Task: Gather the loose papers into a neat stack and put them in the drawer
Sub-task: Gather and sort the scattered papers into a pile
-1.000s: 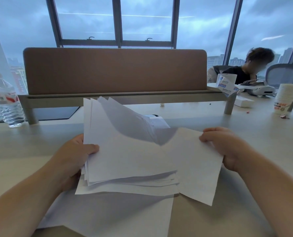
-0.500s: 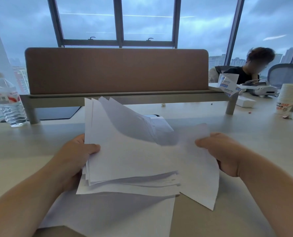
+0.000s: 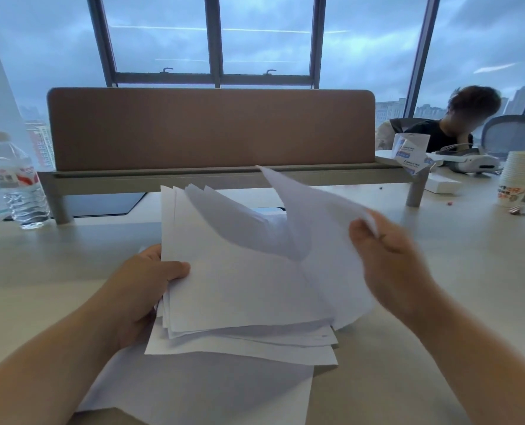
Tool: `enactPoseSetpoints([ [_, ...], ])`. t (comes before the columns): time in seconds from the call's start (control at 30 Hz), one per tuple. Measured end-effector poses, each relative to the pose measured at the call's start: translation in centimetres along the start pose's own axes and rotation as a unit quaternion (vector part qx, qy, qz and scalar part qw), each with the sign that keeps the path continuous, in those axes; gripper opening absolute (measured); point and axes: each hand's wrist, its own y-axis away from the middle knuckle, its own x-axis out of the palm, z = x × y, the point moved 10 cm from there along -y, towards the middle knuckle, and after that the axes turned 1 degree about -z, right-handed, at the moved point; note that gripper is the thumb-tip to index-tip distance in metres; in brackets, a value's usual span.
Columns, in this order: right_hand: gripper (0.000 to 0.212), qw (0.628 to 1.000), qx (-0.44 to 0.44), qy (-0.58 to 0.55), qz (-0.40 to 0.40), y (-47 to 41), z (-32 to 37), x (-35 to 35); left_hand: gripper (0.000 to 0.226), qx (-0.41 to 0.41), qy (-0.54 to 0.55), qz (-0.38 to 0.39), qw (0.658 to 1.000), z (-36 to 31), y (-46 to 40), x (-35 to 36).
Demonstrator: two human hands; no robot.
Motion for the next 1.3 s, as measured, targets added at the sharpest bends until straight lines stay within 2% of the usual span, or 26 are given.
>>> enactPoseSetpoints([
  [0.13,0.057,0.964,-0.172,0.146,0.143,2.5,2.8,5.6,0.027,-0.003,-0.005,0.025,1.0,0.4,0.8,1.6],
  [0.23,0.064,0.897,-0.275,0.255,0.234,5.5,4.1,10.2,0.026,-0.001,0.008,0.052,0.999,0.4,1.6,3.0],
  [0.27,0.065,0.877,-0.277,0.283,0.271,6.4,4.0,11.7,0.024,0.0,0.008,0.057,0.998,0.2,1.9,3.3],
  [0.33,0.066,0.856,-0.217,0.31,0.352,7.5,2.6,13.8,0.021,-0.006,-0.009,0.059,0.998,0.2,2.2,3.4],
  [0.43,0.081,0.843,-0.132,0.311,0.418,8.2,0.5,14.4,0.022,-0.021,0.001,0.057,0.998,0.3,2.4,3.3],
  [0.57,0.08,0.86,-0.116,0.253,0.429,8.1,0.0,14.5,0.033,-0.072,0.032,0.05,0.996,1.2,2.7,3.2],
  [0.67,0.073,0.882,-0.078,0.168,0.434,7.9,-0.2,14.1,0.02,-0.059,-0.032,0.08,0.995,1.1,2.7,3.5],
  [0.73,0.068,0.911,-0.053,0.065,0.405,7.3,0.2,13.6,0.026,-0.038,-0.077,0.075,0.993,1.2,2.3,3.3],
  [0.8,0.055,0.943,-0.032,-0.012,0.332,5.7,-0.2,12.2,0.032,-0.018,-0.101,0.066,0.992,1.0,1.9,3.0],
  [0.83,0.048,0.961,-0.027,-0.016,0.276,4.5,-0.9,11.1,0.033,-0.008,-0.114,0.052,0.992,0.9,1.4,2.5],
  [0.9,0.037,0.986,-0.012,0.054,0.158,1.8,-2.8,7.9,0.033,0.021,-0.135,0.004,0.991,-0.1,0.4,0.8],
  [0.93,0.035,0.987,0.011,0.11,0.12,0.6,-4.1,6.4,0.03,0.035,-0.13,-0.023,0.991,-0.7,-0.1,-0.4],
  [1.0,0.039,0.966,0.076,0.218,0.115,-0.9,-7.0,4.3,0.023,0.054,-0.099,-0.064,0.992,-1.6,-0.8,-2.2],
  [1.1,0.05,0.919,0.146,0.3,0.209,-0.8,-10.6,4.1,0.021,0.069,-0.069,-0.112,0.989,-2.5,-0.9,-4.1],
  [1.2,0.067,0.862,0.155,0.379,0.3,0.5,-11.7,5.2,0.026,0.063,-0.061,-0.131,0.987,-2.2,-1.0,-4.6],
  [1.3,0.066,0.825,0.182,0.432,0.316,0.8,-11.5,4.5,0.027,0.054,-0.065,-0.13,0.988,-1.8,-1.0,-4.5],
])
